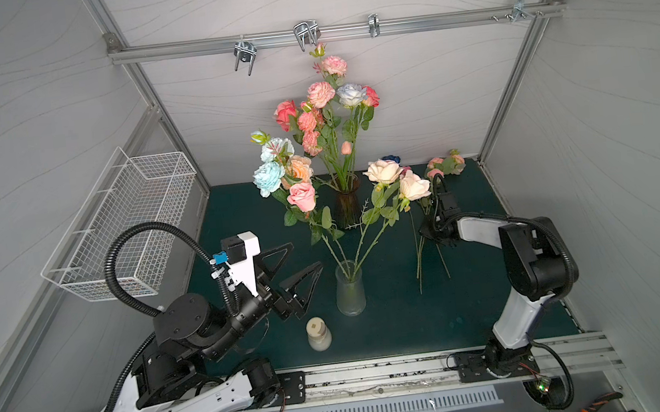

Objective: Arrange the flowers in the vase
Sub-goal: 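Grasp a pink rose stem with the right gripper and lift it high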

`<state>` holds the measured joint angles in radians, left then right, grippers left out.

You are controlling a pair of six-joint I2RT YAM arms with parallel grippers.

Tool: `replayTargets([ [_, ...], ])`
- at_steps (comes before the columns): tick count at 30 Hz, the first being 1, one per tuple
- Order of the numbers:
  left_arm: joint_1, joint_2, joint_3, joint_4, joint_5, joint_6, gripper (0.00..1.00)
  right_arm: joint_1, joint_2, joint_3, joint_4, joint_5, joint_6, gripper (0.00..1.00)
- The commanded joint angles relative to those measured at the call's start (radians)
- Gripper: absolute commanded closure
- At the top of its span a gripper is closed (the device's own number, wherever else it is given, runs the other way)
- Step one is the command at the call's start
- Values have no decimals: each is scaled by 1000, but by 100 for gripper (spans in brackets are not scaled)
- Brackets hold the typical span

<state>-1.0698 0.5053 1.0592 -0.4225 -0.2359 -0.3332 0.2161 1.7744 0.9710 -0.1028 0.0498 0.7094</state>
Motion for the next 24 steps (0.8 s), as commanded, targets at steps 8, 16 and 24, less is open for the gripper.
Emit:
replayTargets([
  [8,-4,-2,19,10,-14,14,2,-6,-72,-24,60,55,-48,100],
  [16,-4,0,19,14,-12,13,2,1,-322,-132,66,109,-82,100],
  [24,-4,9,43,2,-2,13,2,70,-651,-215,22,222,-100,100],
])
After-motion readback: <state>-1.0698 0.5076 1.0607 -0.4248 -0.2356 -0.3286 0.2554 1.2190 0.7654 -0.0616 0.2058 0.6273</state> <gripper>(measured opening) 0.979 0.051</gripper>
